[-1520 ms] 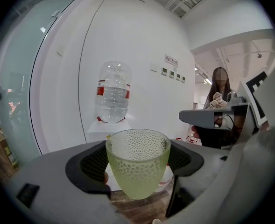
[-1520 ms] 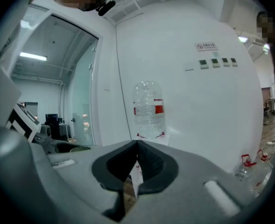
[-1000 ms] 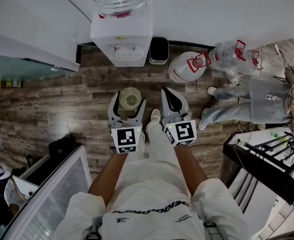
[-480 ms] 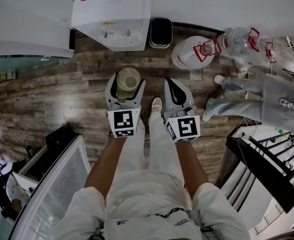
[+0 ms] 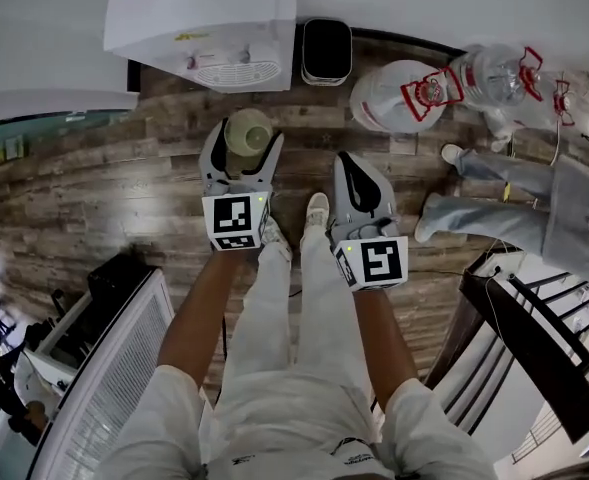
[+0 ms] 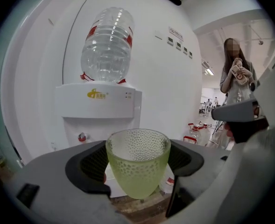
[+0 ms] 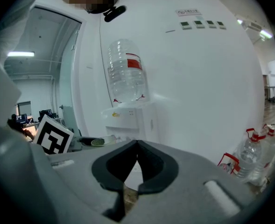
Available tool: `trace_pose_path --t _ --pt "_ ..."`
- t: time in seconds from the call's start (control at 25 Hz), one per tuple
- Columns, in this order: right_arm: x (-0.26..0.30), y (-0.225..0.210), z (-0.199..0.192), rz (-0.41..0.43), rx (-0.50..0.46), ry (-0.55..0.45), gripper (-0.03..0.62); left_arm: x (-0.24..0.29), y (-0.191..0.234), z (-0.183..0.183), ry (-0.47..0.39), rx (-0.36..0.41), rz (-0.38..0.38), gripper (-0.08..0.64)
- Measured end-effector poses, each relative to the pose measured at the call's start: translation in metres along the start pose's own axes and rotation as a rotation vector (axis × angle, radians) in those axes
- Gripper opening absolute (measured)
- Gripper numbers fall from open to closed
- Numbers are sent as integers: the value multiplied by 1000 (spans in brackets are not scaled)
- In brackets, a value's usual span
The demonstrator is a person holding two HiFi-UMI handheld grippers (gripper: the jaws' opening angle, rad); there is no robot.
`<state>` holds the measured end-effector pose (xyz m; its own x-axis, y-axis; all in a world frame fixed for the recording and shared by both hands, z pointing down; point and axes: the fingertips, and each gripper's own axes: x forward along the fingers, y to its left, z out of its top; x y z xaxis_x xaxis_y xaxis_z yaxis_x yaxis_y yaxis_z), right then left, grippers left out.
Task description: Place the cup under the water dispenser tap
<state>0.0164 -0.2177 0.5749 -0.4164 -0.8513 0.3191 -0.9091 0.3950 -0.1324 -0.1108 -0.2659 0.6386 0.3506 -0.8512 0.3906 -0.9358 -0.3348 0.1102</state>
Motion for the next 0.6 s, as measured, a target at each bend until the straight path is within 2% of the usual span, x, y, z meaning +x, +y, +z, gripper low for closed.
trace_pose_path --t 0.36,0.6 --pt "21 -20 -29 -2 7 20 -2 62 22 -45 31 32 26 371" --pt "30 -15 -42 23 2 35 -2 90 34 -60 28 44 26 371"
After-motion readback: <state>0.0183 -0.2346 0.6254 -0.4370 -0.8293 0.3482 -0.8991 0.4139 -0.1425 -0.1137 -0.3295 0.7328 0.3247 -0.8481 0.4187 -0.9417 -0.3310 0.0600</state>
